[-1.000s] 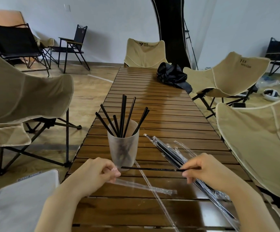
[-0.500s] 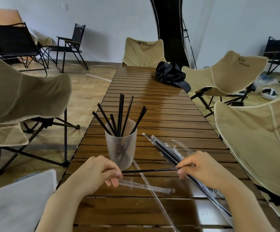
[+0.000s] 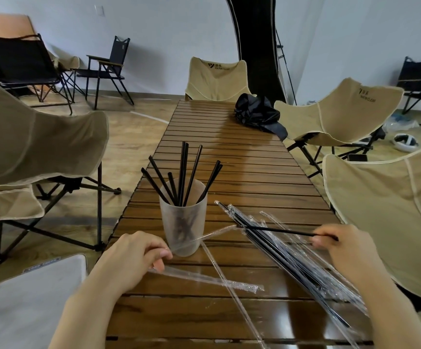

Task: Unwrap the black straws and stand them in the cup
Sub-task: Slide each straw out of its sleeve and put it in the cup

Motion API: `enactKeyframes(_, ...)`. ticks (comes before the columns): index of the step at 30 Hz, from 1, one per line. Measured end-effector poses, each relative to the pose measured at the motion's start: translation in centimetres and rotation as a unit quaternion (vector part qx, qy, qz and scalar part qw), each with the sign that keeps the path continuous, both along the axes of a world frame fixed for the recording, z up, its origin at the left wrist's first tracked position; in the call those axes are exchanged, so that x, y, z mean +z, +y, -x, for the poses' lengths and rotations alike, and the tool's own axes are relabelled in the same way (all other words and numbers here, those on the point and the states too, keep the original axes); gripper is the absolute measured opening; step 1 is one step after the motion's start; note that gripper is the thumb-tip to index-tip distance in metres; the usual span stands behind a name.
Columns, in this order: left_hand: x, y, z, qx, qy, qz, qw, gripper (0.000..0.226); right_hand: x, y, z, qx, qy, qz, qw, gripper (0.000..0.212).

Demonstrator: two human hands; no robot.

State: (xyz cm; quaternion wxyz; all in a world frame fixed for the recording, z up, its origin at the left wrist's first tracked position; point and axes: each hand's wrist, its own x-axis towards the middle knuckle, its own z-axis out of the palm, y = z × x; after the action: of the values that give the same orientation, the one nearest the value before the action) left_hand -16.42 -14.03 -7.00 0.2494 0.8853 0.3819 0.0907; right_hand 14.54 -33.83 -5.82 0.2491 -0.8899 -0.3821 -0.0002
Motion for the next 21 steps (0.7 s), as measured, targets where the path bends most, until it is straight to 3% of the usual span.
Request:
enactKeyframes(4,-0.3,0.0,0.4,0.013,0.03,0.008,0.999,0.02,-0.3,0.1,-0.2,-0.063,-0.016,-0.037,0.997,0.014)
enactKeyframes(7,-0.2,-0.3,0.0,-0.002,0.037,0.039,0.999,0.021,0.3,0.3,0.1,-0.088,0.039,-0.118,0.988,0.012)
enactKeyframes(10,-0.1,-0.9,-1.2,-0.033,0.043,0.057,0.997,0.019,0.9,1.4,1.2,-0.046,0.091,-0.167,0.981,0.014)
enactKeyframes(14,-0.2,-1.5,-2.0,-0.042,0.037,0.068,0.996,0.03,1.5,3.2,3.2,0.076,0.136,-0.185,0.97,0.032)
enactKeyframes(17,0.1,-1.6,-2.2,-0.051,0.022,0.052,0.997,0.03,1.9,4.0,4.2,0.135,0.113,-0.215,0.961,0.026)
enactKeyframes(21,1.1,-2.1,-2.7,-0.077,-0.02,0.012,0.997,0.022,2.8,4.0,5.3,0.173,0.147,-0.291,0.93,0.016)
